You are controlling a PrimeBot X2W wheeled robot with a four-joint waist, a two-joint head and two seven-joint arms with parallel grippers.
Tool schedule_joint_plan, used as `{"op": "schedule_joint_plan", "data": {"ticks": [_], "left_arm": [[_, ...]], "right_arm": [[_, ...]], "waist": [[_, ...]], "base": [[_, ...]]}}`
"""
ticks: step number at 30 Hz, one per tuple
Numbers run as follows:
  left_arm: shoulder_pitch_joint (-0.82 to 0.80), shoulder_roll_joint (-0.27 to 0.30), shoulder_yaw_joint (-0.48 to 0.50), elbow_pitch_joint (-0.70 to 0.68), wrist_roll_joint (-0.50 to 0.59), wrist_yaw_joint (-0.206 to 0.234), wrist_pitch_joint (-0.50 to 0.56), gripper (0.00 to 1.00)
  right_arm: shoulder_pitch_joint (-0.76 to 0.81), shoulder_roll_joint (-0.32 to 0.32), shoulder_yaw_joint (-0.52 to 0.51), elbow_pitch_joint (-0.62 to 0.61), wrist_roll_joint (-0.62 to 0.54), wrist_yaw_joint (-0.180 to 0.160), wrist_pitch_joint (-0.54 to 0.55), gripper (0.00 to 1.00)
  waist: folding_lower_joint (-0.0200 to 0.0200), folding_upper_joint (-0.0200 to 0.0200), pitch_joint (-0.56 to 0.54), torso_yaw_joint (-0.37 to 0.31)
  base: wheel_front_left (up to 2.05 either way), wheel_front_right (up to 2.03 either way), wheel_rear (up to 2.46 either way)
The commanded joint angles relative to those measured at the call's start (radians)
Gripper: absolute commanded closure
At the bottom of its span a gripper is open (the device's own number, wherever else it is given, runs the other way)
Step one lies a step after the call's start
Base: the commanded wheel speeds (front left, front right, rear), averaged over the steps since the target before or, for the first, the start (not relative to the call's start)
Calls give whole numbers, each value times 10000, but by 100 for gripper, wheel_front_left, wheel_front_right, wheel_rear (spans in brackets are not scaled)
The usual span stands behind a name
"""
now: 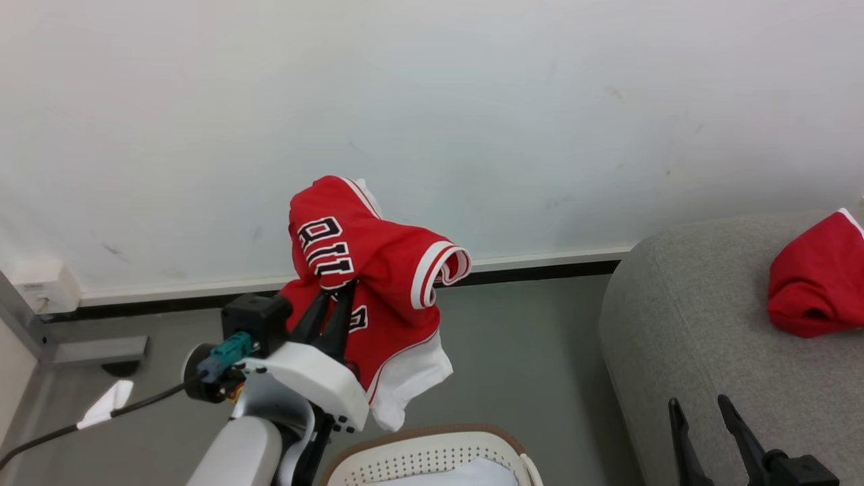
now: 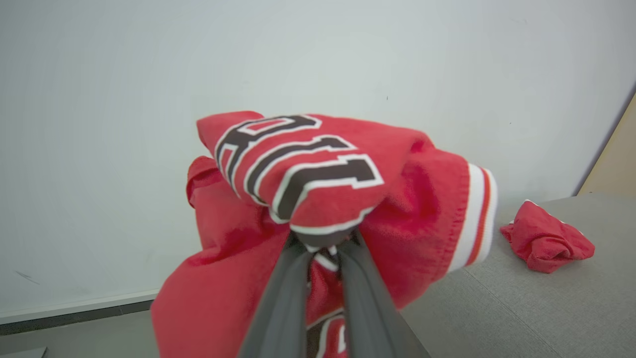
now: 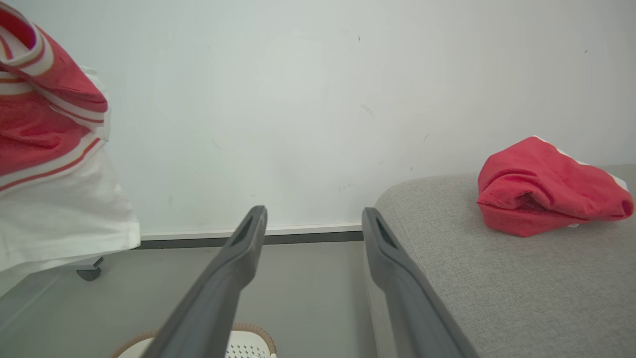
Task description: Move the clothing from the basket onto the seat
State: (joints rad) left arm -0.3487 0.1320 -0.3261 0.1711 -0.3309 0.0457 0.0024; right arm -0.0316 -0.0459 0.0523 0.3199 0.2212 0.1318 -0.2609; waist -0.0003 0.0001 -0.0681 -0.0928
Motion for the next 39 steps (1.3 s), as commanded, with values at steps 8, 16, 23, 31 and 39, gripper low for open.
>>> {"op": "schedule_joint_plan", "data": {"ticks": [8,16,23,31,39], "left_arm": [[478,269,-25,-1083,53,244,554,100],[614,342,-181,-1485,90,316,759,100],[647,362,-235,-1551,59,337,767,100],[611,349,-326,-1536,-3,382,760,100],[510,340,-444,-1551,-37,364,752,100]], "right_arm": [[344,-42,79,-22,-164,-22,-23,0],[319,-42,180,-133,-96,-22,-23,0],[63,-43,389,-256,-265,-22,-21,0],[-511,-470,1514,-559,-386,-22,-20,0],[-1995,-1217,4428,-852,652,-22,621,0]], "waist": [[3,-1,-296,-117],[3,-1,-162,-120],[3,-1,-96,-126],[3,-1,-53,-187],[3,-1,52,-231]], "base": [[0,0,0],[0,0,0],[0,0,0],[0,0,0],[0,0,0]]}}
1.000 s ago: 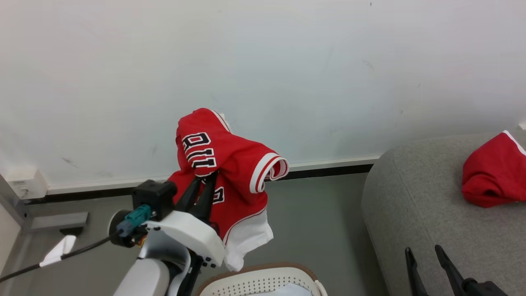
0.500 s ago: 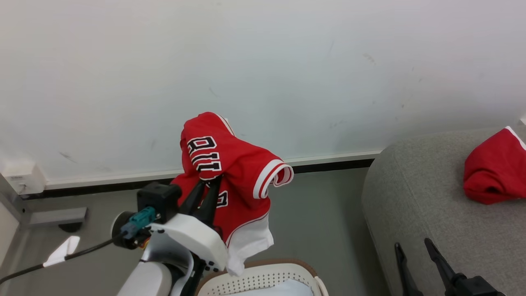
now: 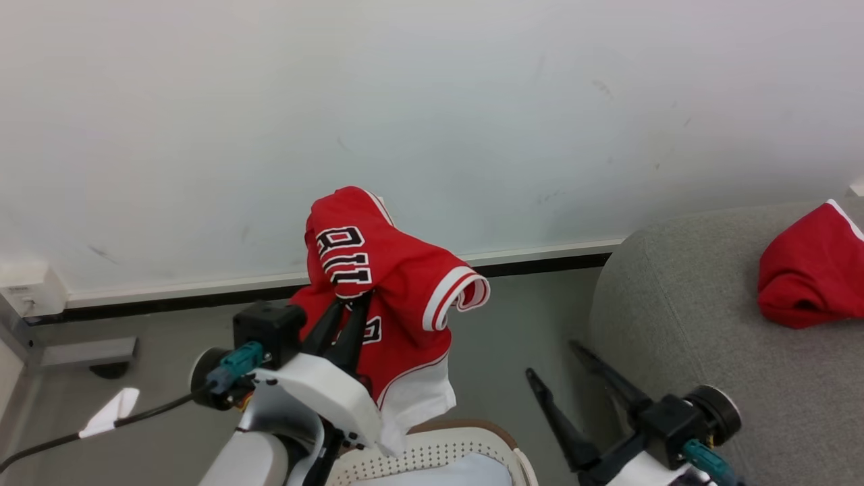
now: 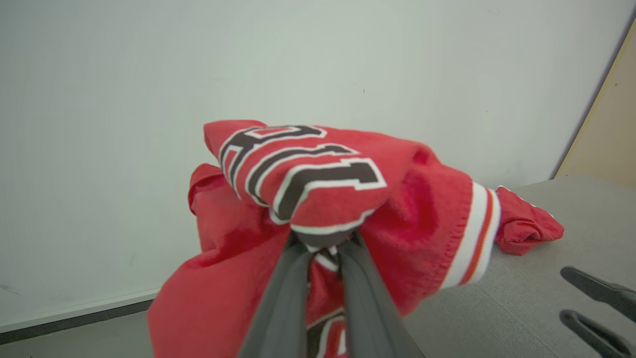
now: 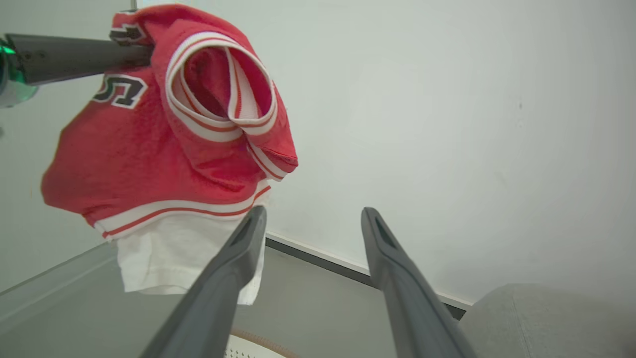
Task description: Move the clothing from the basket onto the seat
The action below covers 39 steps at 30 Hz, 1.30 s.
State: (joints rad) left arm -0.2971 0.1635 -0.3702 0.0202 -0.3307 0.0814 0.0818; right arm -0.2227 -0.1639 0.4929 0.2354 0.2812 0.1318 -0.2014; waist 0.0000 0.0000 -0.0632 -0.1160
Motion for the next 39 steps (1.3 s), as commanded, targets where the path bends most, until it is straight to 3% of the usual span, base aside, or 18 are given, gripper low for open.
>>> {"op": "schedule_joint_plan", "data": {"ticks": [1,9,17,25,26,27,35,36,37,38,39], "left_arm": [[-32,23,-19,-36,-36,3,-41,100],[-233,-89,-217,77,-67,-66,-52,100],[-537,-335,-581,174,-60,-174,1,100],[-775,-568,-1001,282,-97,-288,-33,100],[-797,-590,-1034,312,-111,-300,-47,100],[-821,-609,-1057,347,-123,-309,-62,100],[-854,-602,-1096,544,-183,-252,-164,100],[-854,-580,-1090,542,-168,-237,-191,85],[-857,-550,-1089,538,-120,-222,-233,55],[-854,-533,-1088,539,-87,-198,-244,5],[-848,-516,-1088,543,-75,-187,-253,0]], "right_arm": [[-338,-77,424,33,143,-22,79,0],[-2299,310,2648,974,998,-22,50,0],[-3851,959,3468,2745,1619,-22,-281,0],[-4968,1168,4436,4098,2463,-22,-488,0],[-5083,1161,4538,4103,2652,-22,-487,53],[-5154,1150,4596,4113,2889,-22,-524,98],[-5532,1153,5106,4311,3745,-22,-622,100],[-5562,1151,5111,4320,3778,-22,-625,100],[-5589,1153,5080,4284,3780,-22,-628,100],[-5593,1155,5044,4247,3801,-22,-631,100],[-5578,1153,5018,4218,3804,-22,-633,100]], "waist": [[0,0,12,0],[0,0,26,85],[0,0,118,332],[0,0,178,581],[0,0,183,604],[0,0,187,624],[0,0,173,649],[0,0,178,638],[0,0,183,625],[0,0,186,612],[0,0,187,599]], "base": [[0,0,0],[0,0,0],[0,0,0],[0,0,0],[0,0,0],[0,0,0],[0,0,0],[0,0,0],[0,0,0],[0,0,0],[0,0,0]]}}
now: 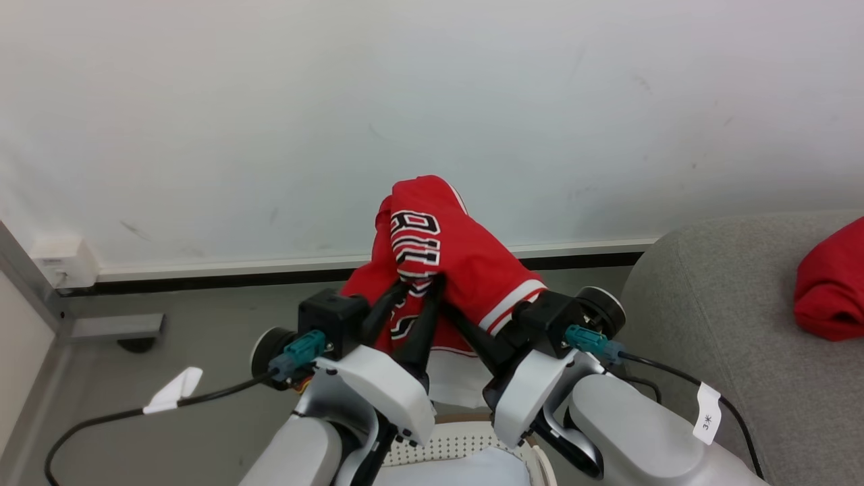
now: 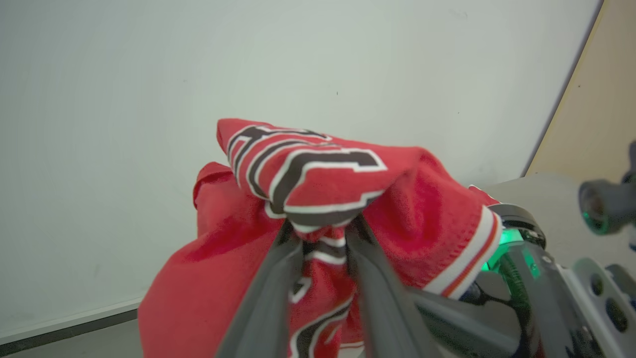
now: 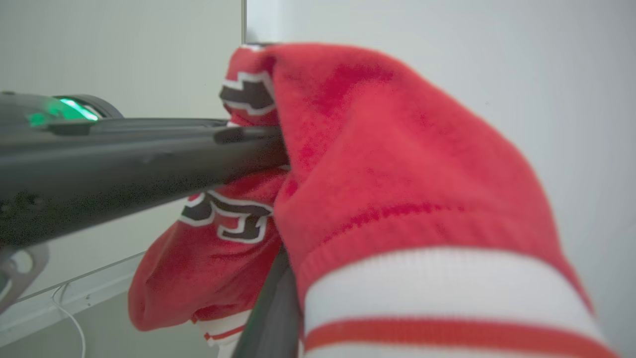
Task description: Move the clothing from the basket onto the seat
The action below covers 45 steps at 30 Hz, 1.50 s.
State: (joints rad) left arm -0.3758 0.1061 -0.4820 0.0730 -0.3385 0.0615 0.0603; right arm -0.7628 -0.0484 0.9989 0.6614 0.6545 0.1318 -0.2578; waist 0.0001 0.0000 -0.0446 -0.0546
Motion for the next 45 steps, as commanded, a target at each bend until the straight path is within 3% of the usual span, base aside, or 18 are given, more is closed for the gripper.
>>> {"op": "schedule_joint_plan", "data": {"ticks": [1,27,37,45], "left_arm": [[-53,72,29,16,11,32,-57,0],[49,294,-9,-82,-18,276,-170,0],[531,608,174,-353,-178,437,-381,0],[728,501,-20,-456,-226,391,-590,0]], "right_arm": [[-167,-1,-64,-52,62,-22,-70,100],[205,-5,-1265,-179,-801,-22,-75,100],[92,-85,-1935,-141,-1531,-22,-74,100],[306,-796,-2678,-588,-1999,-24,-73,100]], "waist": [[-1,0,0,-27],[-1,0,122,-374],[-1,0,474,-1964],[-1,0,750,-3389]], "base": [[0,0,0],[0,0,0],[0,0,0],[0,0,0]]}}
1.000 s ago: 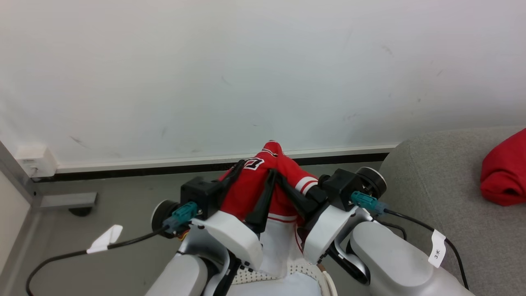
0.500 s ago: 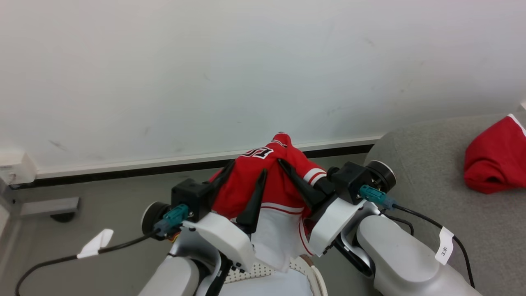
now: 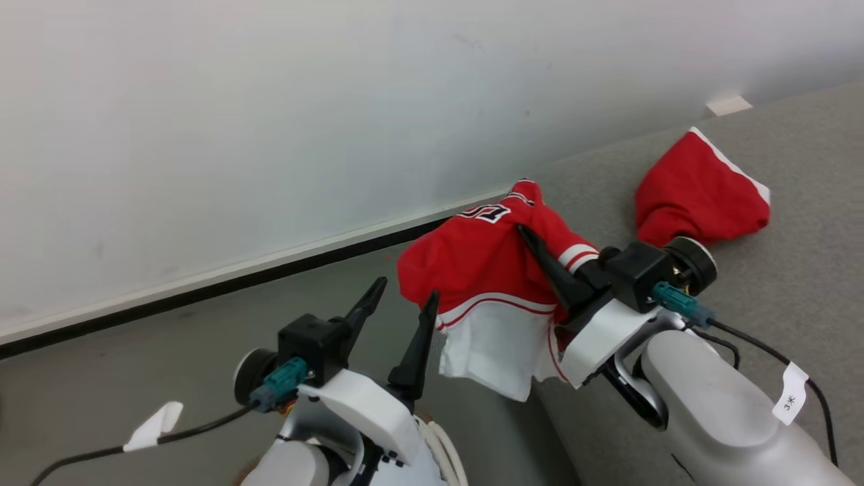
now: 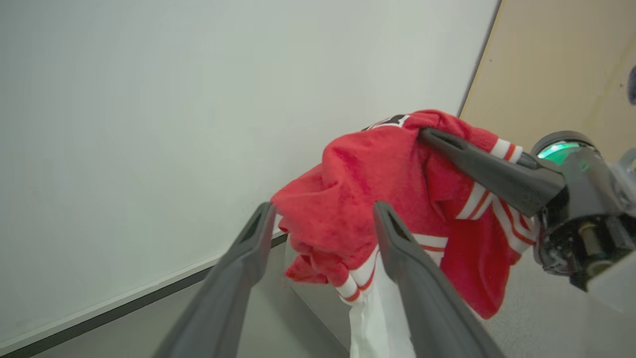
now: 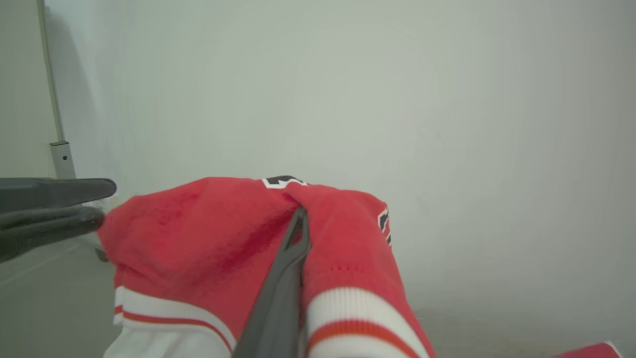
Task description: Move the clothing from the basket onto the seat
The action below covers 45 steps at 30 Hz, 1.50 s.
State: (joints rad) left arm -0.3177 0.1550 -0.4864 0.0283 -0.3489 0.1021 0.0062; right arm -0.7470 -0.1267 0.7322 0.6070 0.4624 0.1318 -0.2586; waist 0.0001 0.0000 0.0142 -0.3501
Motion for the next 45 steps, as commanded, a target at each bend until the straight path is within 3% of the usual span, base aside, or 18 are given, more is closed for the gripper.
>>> {"op": "schedule_joint_plan", "data": {"ticks": [1,6,12,26,32,37,41,42,43,44,45], "left_arm": [[166,6,-25,-10,-109,-38,-72,0],[123,-84,-342,-83,30,-150,-124,0],[-257,-103,-735,-287,251,-342,16,0],[-2038,288,-1456,-1199,952,-1288,491,0],[-2707,432,-1544,-1520,1163,-1612,326,0],[-2934,452,-1625,-1589,1188,-1710,147,0],[-2903,393,-1610,-1519,1085,-1670,-52,0],[-2868,385,-1601,-1478,1058,-1652,-97,0],[-2818,387,-1594,-1438,1032,-1645,-140,0],[-2765,398,-1588,-1412,1012,-1620,-173,0],[-2716,419,-1560,-1386,986,-1585,-218,0]], "right_arm": [[178,-120,-118,-133,-111,-22,-64,100],[333,-653,-707,-580,-92,-22,-55,100],[50,-1360,-1789,-1158,-191,-24,-55,100],[-2189,-3422,-5823,-1648,-1134,-24,785,100],[-3243,-4074,-7327,-598,-1864,-24,1130,100],[-3379,-3988,-8347,728,-2606,-24,1170,100],[-3015,-3539,-9516,2177,-3376,-24,843,100],[-2941,-3415,-9736,2435,-3490,-23,755,96],[-2875,-3290,-9956,2660,-3648,-24,629,75],[-2775,-3190,-10135,2835,-3796,-24,502,32],[-2691,-3081,-10318,2965,-3878,-24,385,0]], "waist": [[-1,0,194,-579],[-1,0,444,-1080],[-1,0,1239,-1124],[-1,0,4622,537],[-1,0,5813,1239],[-1,0,6156,1568],[-1,0,6185,1772],[-1,0,6155,1795],[-1,0,6105,1805],[-1,0,6039,1800],[-1,0,5962,1782]], "base": [[0,0,0],[0,0,0],[0,0,0],[0,0,0],[0,0,0],[0,0,0],[0,0,0],[0,0,0],[0,0,0],[0,0,0],[0,0,0]]}}
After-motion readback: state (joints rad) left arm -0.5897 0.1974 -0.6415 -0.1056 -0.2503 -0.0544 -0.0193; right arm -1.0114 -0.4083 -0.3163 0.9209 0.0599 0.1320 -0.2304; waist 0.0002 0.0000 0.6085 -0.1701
